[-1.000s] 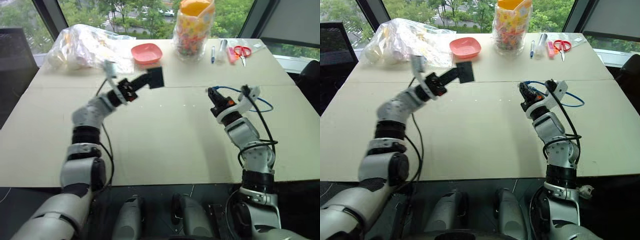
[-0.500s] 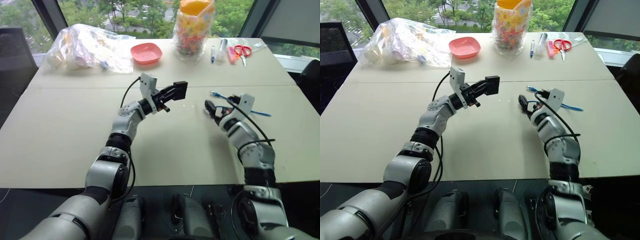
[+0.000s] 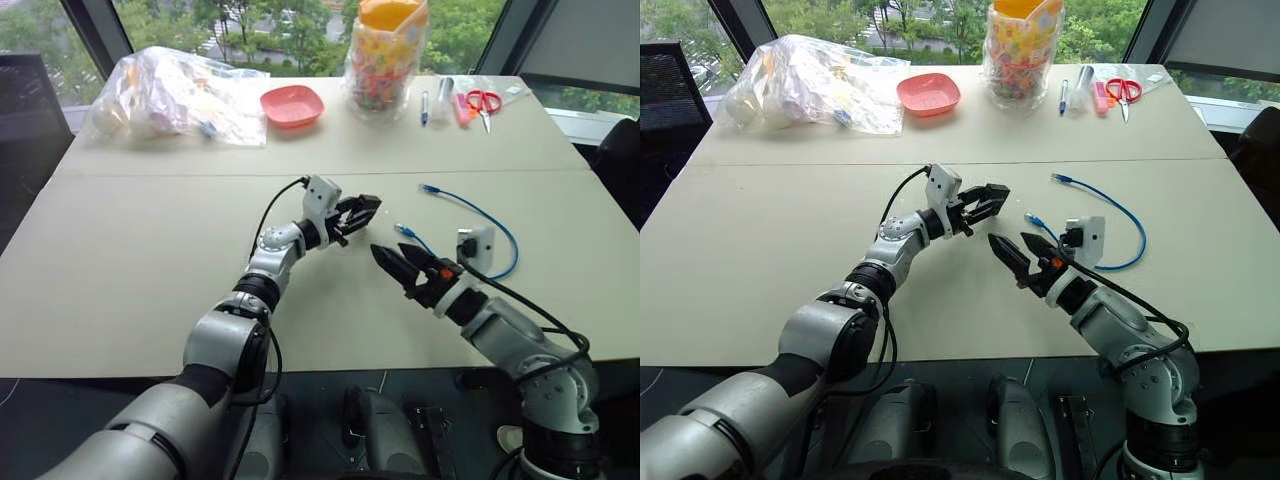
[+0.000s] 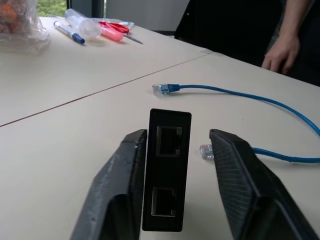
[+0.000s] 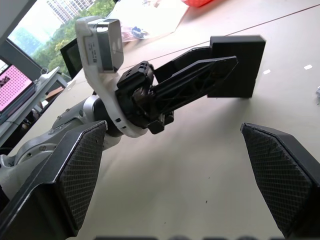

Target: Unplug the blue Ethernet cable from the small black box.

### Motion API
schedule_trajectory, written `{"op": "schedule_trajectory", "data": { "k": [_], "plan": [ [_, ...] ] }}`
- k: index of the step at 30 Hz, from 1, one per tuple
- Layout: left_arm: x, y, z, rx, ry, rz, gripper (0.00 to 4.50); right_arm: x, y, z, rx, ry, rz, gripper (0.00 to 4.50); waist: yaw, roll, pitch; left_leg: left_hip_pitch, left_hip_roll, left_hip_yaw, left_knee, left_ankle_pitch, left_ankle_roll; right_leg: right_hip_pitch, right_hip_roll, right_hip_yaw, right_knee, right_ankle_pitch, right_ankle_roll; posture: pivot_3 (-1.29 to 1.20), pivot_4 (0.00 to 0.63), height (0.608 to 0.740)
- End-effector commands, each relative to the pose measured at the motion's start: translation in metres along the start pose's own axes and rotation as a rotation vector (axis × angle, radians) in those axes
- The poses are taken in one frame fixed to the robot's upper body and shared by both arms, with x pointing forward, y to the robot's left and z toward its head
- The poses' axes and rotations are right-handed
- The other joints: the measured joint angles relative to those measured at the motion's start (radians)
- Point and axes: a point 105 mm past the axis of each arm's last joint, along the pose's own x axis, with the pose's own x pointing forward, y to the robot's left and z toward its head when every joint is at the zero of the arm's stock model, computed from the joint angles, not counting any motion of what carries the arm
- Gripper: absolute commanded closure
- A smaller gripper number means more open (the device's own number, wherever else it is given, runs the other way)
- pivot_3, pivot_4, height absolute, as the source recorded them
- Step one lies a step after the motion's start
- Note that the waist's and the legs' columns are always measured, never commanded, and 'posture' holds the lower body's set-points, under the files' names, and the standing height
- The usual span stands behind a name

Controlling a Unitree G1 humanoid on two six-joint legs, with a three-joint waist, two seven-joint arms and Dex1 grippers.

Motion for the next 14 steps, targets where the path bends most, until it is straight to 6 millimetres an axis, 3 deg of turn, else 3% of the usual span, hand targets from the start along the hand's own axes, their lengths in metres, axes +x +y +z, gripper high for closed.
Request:
{"op": "schedule_trajectory", "data": {
  "k": [1, 6, 10, 14],
  "plan": [
    [0.001, 0.0, 0.015, 0.064, -0.011, -0.056, 0.35, -0.003, 0.0, 0.008, -0.041, -0.022, 0.015, 0.0, 0.0, 0.0, 0.0, -0.001, 0.0, 0.0, 0.0, 0.0, 0.001, -0.001, 0.0, 0.0, 0.0, 0.001, 0.002, 0.0, 0.15, 0.74],
    [-0.023, 0.012, 0.03, 0.053, -0.027, -0.119, 0.35, -0.01, -0.001, 0.004, -0.084, 0.019, 0.04, 0.0, -0.001, 0.0, 0.0, -0.003, 0.0, 0.001, 0.0, -0.001, 0.002, -0.003, 0.001, 0.0, 0.001, 0.001, 0.003, 0.0, 0.15, 0.74],
    [-0.072, 0.025, 0.051, -0.013, -0.022, -0.113, 0.35, -0.02, -0.005, -0.003, -0.135, 0.088, 0.064, 0.0, -0.008, 0.001, 0.0, -0.002, 0.001, 0.001, 0.0, -0.001, 0.002, -0.003, 0.001, 0.001, 0.001, 0.001, 0.003, 0.0, 0.15, 0.74],
    [-0.121, 0.022, 0.051, -0.084, 0.056, -0.065, 0.35, -0.024, -0.007, -0.009, -0.169, 0.144, 0.099, 0.0, -0.011, 0.001, 0.0, -0.001, 0.001, 0.0, 0.0, -0.001, 0.002, -0.003, 0.002, 0.001, 0.002, 0.001, 0.003, 0.0, 0.15, 0.74]
  ]
}}
